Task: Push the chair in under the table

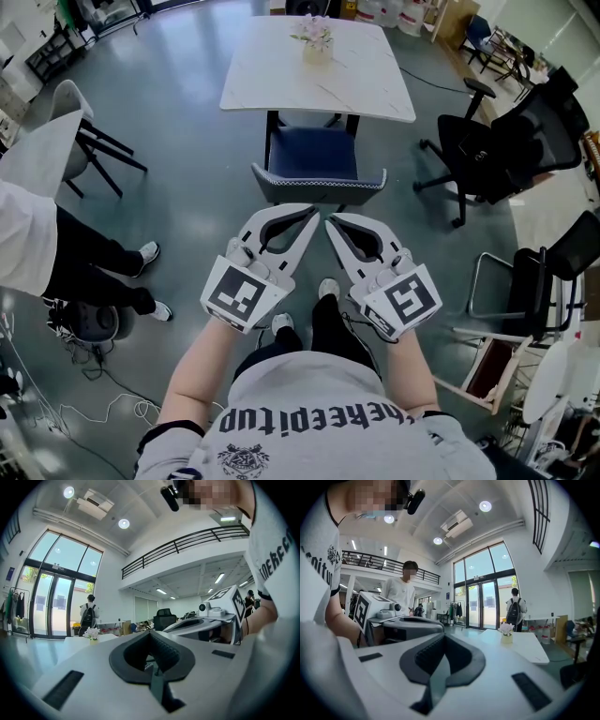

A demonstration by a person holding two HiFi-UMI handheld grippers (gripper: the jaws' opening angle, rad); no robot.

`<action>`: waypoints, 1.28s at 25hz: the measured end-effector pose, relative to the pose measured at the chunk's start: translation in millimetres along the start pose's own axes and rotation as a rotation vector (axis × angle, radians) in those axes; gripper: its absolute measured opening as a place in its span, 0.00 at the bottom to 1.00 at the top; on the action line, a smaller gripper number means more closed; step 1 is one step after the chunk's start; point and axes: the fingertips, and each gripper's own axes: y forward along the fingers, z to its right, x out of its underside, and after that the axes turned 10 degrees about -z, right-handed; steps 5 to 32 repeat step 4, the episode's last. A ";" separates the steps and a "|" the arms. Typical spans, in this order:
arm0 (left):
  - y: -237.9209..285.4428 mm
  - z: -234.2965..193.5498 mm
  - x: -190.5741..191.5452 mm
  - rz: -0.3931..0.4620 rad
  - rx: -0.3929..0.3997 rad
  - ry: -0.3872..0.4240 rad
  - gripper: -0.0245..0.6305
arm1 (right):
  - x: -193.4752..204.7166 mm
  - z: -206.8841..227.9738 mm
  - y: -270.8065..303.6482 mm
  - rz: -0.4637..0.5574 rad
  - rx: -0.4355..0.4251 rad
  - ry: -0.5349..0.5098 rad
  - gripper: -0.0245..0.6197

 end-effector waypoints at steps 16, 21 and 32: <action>-4.3 -2.2 -0.4 0.001 -0.002 -0.006 0.06 | -2.2 -3.7 1.8 0.002 -0.001 0.001 0.05; -4.3 -2.2 -0.4 0.001 -0.002 -0.006 0.06 | -2.2 -3.7 1.8 0.002 -0.001 0.001 0.05; -4.3 -2.2 -0.4 0.001 -0.002 -0.006 0.06 | -2.2 -3.7 1.8 0.002 -0.001 0.001 0.05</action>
